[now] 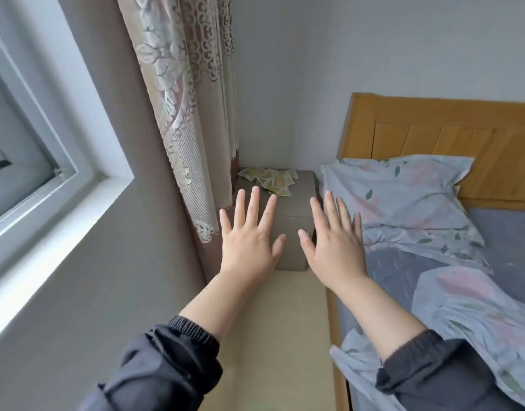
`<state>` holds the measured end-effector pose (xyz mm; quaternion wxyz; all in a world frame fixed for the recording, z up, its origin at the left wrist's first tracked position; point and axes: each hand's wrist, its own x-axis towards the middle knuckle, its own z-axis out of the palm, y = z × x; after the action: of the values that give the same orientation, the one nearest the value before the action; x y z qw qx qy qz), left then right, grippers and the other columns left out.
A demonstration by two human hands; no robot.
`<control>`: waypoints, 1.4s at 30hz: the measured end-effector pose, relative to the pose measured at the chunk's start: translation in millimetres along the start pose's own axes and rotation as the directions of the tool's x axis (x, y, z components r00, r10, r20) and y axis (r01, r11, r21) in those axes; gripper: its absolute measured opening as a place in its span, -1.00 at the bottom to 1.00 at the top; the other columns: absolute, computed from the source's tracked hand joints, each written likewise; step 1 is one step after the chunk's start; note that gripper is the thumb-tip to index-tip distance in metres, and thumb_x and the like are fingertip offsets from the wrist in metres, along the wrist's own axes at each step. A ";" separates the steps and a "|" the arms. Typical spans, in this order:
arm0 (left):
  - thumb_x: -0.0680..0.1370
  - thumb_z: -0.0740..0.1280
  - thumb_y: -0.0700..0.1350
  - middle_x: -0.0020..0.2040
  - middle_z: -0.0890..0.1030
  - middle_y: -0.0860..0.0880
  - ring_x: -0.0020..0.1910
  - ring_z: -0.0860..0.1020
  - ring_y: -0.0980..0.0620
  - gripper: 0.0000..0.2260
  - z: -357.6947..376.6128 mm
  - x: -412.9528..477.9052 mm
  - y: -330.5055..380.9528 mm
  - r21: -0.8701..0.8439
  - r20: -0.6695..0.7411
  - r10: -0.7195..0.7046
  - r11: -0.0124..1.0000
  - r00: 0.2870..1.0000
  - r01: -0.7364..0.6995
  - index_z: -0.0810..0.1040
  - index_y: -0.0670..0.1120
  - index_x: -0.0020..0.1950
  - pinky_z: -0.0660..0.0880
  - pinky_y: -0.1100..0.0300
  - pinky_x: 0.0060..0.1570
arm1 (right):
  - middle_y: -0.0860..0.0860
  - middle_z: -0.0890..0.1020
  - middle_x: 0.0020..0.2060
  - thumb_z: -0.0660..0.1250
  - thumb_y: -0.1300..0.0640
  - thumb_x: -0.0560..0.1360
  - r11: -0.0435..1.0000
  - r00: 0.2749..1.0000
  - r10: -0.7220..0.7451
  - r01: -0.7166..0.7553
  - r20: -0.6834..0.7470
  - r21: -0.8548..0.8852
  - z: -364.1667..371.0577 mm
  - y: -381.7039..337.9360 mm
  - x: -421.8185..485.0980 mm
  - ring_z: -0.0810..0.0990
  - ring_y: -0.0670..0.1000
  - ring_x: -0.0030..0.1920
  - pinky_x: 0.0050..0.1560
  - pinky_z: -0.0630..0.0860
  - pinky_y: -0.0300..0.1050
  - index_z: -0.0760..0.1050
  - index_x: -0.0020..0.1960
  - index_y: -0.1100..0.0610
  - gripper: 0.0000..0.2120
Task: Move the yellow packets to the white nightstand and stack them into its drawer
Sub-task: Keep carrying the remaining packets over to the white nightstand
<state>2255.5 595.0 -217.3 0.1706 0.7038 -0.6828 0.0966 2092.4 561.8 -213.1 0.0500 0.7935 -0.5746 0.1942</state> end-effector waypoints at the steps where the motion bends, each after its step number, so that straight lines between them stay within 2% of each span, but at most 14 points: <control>1: 0.54 -0.01 0.22 0.59 -0.02 -0.10 0.56 -0.11 -0.16 -0.37 9.3 28.8 -2.3 -0.004 0.002 0.010 1.000 1.000 -0.010 0.02 0.02 0.58 -0.05 -0.29 0.42 | 0.11 0.13 0.53 -0.14 -0.22 0.52 1.000 1.000 0.008 -0.007 0.011 -0.013 6.9 6.2 26.2 0.12 0.16 0.51 0.44 0.09 0.26 0.15 0.53 0.07 -0.33; 4: 0.57 0.09 0.19 0.59 -0.07 -0.09 0.55 -0.17 -0.14 -0.37 37.6 108.2 -4.7 -0.014 0.023 0.037 0.999 0.999 -0.037 -0.02 0.02 0.58 -0.08 -0.29 0.43 | 0.13 0.14 0.53 -0.15 -0.22 0.51 0.999 0.999 0.034 -0.034 0.017 -0.028 26.1 27.7 97.8 0.13 0.17 0.51 0.43 0.12 0.25 0.17 0.52 0.08 -0.33; 11: 0.59 0.11 0.17 0.59 -0.07 -0.10 0.56 -0.15 -0.15 -0.37 122.1 256.4 -20.0 0.007 0.066 0.019 1.000 0.998 -0.020 -0.03 0.01 0.58 -0.05 -0.27 0.43 | 0.15 0.18 0.51 -0.11 -0.20 0.53 0.999 0.998 0.035 -0.034 0.048 -0.020 103.9 81.4 252.7 0.17 0.18 0.49 0.42 0.14 0.24 0.20 0.50 0.11 -0.35; 15: 0.59 0.14 0.17 0.59 -0.05 -0.10 0.56 -0.12 -0.15 -0.37 178.9 343.9 -37.4 0.019 0.064 -0.047 0.999 0.997 0.046 0.00 0.01 0.58 -0.02 -0.28 0.43 | 0.13 0.13 0.53 0.04 -0.14 0.58 1.000 0.997 -0.012 0.010 0.078 0.022 167.0 108.3 349.7 0.13 0.18 0.50 0.45 0.06 0.21 0.17 0.52 0.11 -0.42; 20: 0.59 0.10 0.18 0.59 -0.08 -0.09 0.55 -0.16 -0.12 -0.37 246.6 443.0 -58.8 0.022 0.170 -0.174 0.985 0.970 0.172 -0.05 0.03 0.58 -0.05 -0.28 0.43 | 0.15 0.14 0.52 0.02 -0.16 0.59 0.998 0.979 -0.054 0.048 0.199 0.033 234.6 135.2 463.1 0.16 0.19 0.49 0.45 0.12 0.23 0.17 0.51 0.12 -0.42; 22: 0.58 0.11 0.16 0.59 -0.03 -0.12 0.56 -0.12 -0.15 -0.38 270.5 473.8 -67.9 0.013 0.199 -0.211 0.977 0.957 0.212 -0.01 0.02 0.58 -0.01 -0.30 0.42 | 0.18 0.20 0.50 -0.05 -0.18 0.55 0.997 0.970 -0.075 0.070 0.233 0.031 259.8 142.1 498.9 0.21 0.21 0.47 0.41 0.19 0.26 0.21 0.50 0.14 -0.38; 24: 0.60 0.09 0.15 0.59 -0.10 -0.11 0.55 -0.18 -0.15 -0.37 294.4 500.4 -77.3 0.021 0.288 -0.249 0.967 0.925 0.253 -0.10 0.02 0.58 -0.05 -0.28 0.43 | 0.21 0.29 0.46 -0.07 -0.17 0.51 0.996 0.952 -0.091 0.082 0.291 0.042 284.1 144.8 528.9 0.30 0.24 0.42 0.36 0.28 0.28 0.28 0.46 0.17 -0.35; 27: 0.61 0.07 0.15 0.58 -0.16 -0.10 0.55 -0.21 -0.14 -0.36 328.9 534.7 -93.8 0.004 0.343 -0.275 0.957 0.898 0.291 -0.18 0.02 0.58 -0.06 -0.29 0.42 | 0.24 0.37 0.40 0.00 -0.14 0.50 0.995 0.934 -0.096 0.079 0.343 0.062 323.4 144.8 565.0 0.38 0.26 0.37 0.31 0.34 0.29 0.36 0.40 0.22 -0.38; 30: 0.60 0.08 0.16 0.59 -0.13 -0.11 0.55 -0.16 -0.16 -0.35 363.8 559.4 -115.0 -0.017 0.365 -0.274 0.954 0.890 0.301 -0.18 0.02 0.57 -0.02 -0.30 0.41 | 0.20 0.26 0.47 -0.12 -0.18 0.52 0.996 0.916 -0.084 0.069 0.393 0.053 364.7 144.2 591.3 0.25 0.22 0.46 0.38 0.22 0.27 0.27 0.46 0.21 -0.32; 33: 0.62 0.07 0.16 0.59 -0.14 -0.10 0.55 -0.16 -0.15 -0.37 397.9 576.8 -135.0 -0.033 0.427 -0.275 0.947 0.861 0.318 -0.16 0.01 0.58 -0.01 -0.29 0.43 | 0.19 0.24 0.49 -0.13 -0.20 0.52 0.999 0.903 -0.042 0.025 0.428 0.045 401.4 142.5 608.3 0.24 0.22 0.47 0.39 0.23 0.25 0.22 0.49 0.20 -0.30; 36: 0.62 0.06 0.16 0.59 -0.16 -0.06 0.55 -0.16 -0.11 -0.39 438.9 581.0 -152.0 -0.080 0.515 -0.317 0.907 0.796 0.412 -0.12 0.00 0.58 -0.04 -0.19 0.47 | 0.18 0.16 0.51 -0.16 -0.21 0.53 0.999 0.882 -0.010 -0.012 0.471 0.042 435.1 142.8 613.1 0.17 0.20 0.49 0.42 0.18 0.22 0.15 0.52 0.19 -0.30; 39: 0.62 0.09 0.14 0.59 -0.15 -0.05 0.56 -0.15 -0.08 -0.37 475.1 577.9 -161.9 -0.115 0.595 -0.360 0.847 0.719 0.519 -0.14 0.01 0.58 -0.04 -0.15 0.49 | 0.13 0.07 0.54 -0.01 -0.17 0.60 0.996 0.838 0.011 -0.057 0.545 0.067 466.5 148.5 612.2 0.06 0.15 0.53 0.47 0.09 0.17 0.10 0.54 0.15 -0.39; 42: 0.63 0.12 0.10 0.59 -0.12 -0.05 0.56 -0.12 -0.05 -0.37 508.1 576.7 -163.7 -0.137 0.618 -0.338 0.843 0.710 0.520 -0.14 -0.02 0.58 -0.03 -0.09 0.50 | 0.09 0.04 0.55 0.03 -0.18 0.60 0.994 0.791 0.019 -0.080 0.612 0.071 497.9 157.6 614.6 0.02 0.11 0.54 0.49 0.06 0.10 0.05 0.55 0.13 -0.37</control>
<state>2397.2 -127.8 -491.4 0.0809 0.8054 -0.5229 -0.2670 2232.9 -190.1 -468.9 -0.1801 0.7998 -0.5708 -0.0442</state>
